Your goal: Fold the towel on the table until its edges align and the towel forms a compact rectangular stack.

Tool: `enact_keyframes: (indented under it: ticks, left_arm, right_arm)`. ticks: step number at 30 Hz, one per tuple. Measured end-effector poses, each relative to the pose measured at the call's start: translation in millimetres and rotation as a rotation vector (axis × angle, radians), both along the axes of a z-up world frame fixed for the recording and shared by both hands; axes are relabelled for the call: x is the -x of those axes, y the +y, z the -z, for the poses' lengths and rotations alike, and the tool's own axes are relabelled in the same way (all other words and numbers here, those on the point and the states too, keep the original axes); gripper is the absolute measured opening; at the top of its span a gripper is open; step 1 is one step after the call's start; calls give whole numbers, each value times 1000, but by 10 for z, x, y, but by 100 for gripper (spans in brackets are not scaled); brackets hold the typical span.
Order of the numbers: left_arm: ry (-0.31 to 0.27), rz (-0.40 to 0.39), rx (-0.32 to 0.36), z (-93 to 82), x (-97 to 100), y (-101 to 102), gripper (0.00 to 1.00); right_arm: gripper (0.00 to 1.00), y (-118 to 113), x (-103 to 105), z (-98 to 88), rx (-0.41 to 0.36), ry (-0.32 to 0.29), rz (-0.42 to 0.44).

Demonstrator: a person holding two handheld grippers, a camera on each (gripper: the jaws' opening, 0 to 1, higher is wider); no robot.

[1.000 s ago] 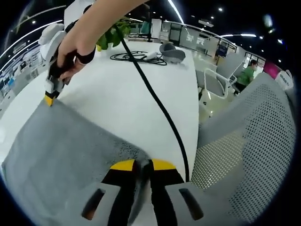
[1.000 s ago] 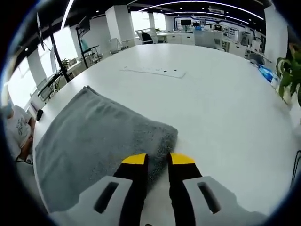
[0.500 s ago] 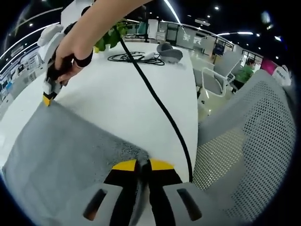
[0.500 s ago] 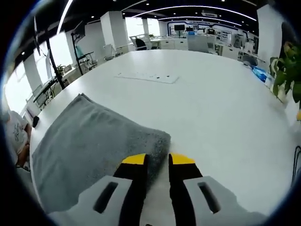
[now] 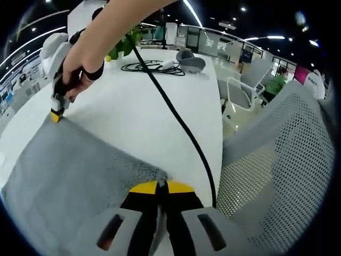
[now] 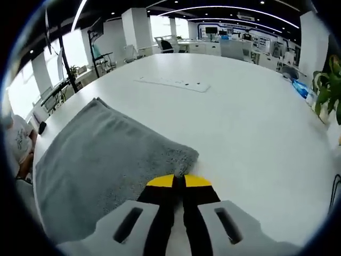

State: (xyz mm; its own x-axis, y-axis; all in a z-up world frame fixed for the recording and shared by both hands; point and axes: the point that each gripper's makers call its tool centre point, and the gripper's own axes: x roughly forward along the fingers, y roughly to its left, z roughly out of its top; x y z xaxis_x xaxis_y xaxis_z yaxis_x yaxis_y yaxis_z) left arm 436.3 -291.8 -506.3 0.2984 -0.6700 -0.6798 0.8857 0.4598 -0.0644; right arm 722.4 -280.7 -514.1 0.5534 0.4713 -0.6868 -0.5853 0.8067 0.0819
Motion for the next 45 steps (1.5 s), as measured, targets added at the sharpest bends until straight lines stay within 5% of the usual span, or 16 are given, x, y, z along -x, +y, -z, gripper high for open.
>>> enact_keyframes:
  ticks: [13,21,33,45]
  left_arm:
    - [-25,-59,125,-338,-40,102,3]
    - [-25,-178,217,-666,-85,346,3]
    - [-15,-341,276,-914,-115,894,3]
    - [-80,-391,308,-1192,-222,1241,3]
  right_arm:
    - [1,73,-26,-192,-7,-19,16]
    - [0,199,-31,-425,-30,-42,12]
    - [0,394,-40,-720,-70,-67,13]
    - [0,748,54,-1057,-100,-92,-3]
